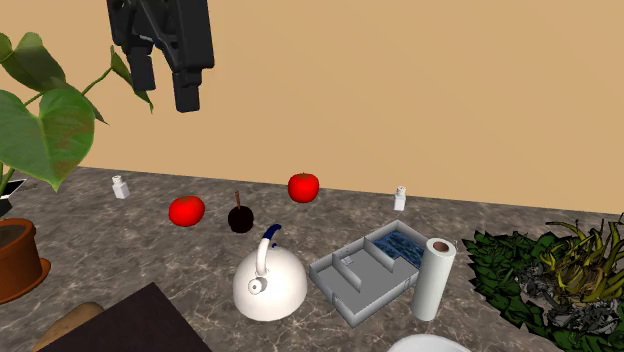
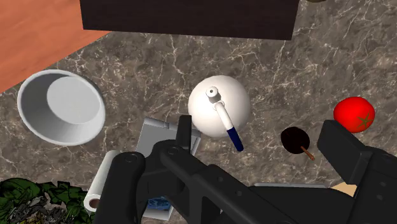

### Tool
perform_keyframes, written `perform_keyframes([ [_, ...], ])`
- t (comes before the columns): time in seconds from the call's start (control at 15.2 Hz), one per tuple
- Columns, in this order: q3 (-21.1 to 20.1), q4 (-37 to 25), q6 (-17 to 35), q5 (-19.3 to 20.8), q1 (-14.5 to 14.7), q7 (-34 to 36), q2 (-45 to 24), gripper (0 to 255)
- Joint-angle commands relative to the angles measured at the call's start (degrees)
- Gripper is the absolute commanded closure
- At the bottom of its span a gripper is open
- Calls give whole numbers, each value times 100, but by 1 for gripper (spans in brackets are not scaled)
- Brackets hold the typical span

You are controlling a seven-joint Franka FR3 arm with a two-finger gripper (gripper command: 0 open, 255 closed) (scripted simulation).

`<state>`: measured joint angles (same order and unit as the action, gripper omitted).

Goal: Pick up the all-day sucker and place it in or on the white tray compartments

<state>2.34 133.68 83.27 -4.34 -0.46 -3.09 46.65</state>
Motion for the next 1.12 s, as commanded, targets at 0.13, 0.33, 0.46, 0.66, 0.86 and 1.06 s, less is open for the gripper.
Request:
perform_keyframes([
  [0.13, -179, 371, 415, -148, 32, 195, 87, 0],
  [0.33, -462, 869, 1064, -377, 100, 479, 142, 0],
  [0.46, -663, 1161, 1516, -532, 156, 665, 121, 0],
  [0.66, -981, 1533, 2228, -768, 250, 939, -5, 0],
  [0.86, -1321, 1818, 2982, -997, 344, 1210, -257, 0],
  [1.06, -1677, 2007, 3773, -1203, 424, 1484, -641, 0],
])
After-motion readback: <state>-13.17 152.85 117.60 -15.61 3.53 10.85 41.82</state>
